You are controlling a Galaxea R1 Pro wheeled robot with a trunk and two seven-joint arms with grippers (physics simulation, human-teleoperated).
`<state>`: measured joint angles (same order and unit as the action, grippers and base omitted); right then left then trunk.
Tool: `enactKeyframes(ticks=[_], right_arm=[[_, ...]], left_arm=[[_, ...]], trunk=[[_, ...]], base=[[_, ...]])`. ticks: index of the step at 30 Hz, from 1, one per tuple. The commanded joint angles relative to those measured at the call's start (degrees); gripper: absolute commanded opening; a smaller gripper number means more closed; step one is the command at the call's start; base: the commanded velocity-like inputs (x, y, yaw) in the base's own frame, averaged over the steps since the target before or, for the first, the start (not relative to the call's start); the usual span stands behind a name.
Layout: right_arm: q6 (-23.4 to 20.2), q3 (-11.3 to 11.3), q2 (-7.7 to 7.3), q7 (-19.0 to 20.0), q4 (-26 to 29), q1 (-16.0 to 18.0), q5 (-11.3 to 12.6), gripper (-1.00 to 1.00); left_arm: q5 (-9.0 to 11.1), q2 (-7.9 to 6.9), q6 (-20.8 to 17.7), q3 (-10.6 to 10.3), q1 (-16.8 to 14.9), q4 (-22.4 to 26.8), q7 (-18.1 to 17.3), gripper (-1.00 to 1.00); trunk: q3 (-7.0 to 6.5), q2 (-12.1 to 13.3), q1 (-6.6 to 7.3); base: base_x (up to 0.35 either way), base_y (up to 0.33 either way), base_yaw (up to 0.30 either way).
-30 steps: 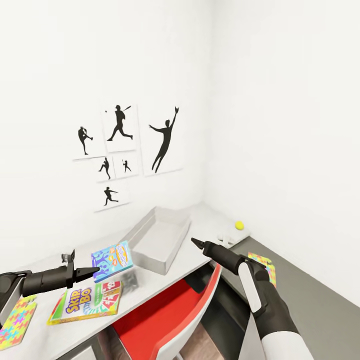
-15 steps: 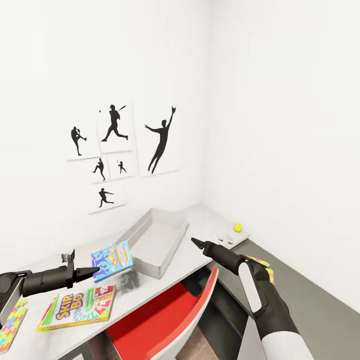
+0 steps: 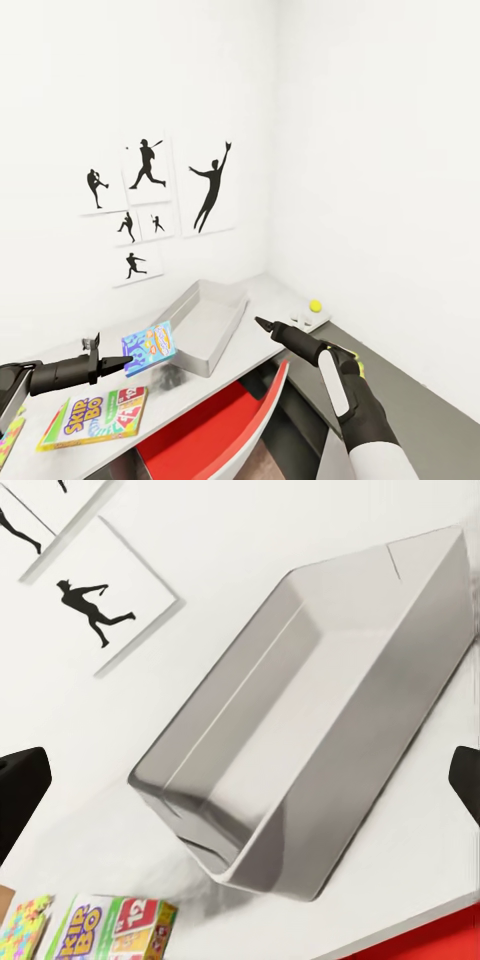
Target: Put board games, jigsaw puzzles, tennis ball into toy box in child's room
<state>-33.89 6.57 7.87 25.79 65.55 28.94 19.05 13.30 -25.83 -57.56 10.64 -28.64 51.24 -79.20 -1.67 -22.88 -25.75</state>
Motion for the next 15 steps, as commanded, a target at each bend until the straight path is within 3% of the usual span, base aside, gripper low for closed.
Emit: enactKeyframes(ticks=[1,8,15], right_arm=[[-0.5,0.2,0.07,0.1,0.0,0.0,0.3,1.00],[-0.5,0.1,0.21,0.2,0.2,0.0,0.3,1.00],[-0.5,0.1,0.22,0.2,0.3,0.0,0.2,1.00]], left_arm=[[0.1,-0.01,-0.5,0.0,0.0,0.0,-0.1,-1.00],[0.1,-0.01,-0.5,0.0,0.0,0.0,-0.1,-1.00],[0.1,-0.01,-0.5,0.0,0.0,0.0,-0.1,-1.00]], trunk=[[0.02,0.0,-0.03],[0.02,0.0,-0.03],[-0.08,0.0,-0.03]], base=[[0.105,-0.115,0.000],[0.151,-0.117,0.011],[0.166,-0.107,0.215]])
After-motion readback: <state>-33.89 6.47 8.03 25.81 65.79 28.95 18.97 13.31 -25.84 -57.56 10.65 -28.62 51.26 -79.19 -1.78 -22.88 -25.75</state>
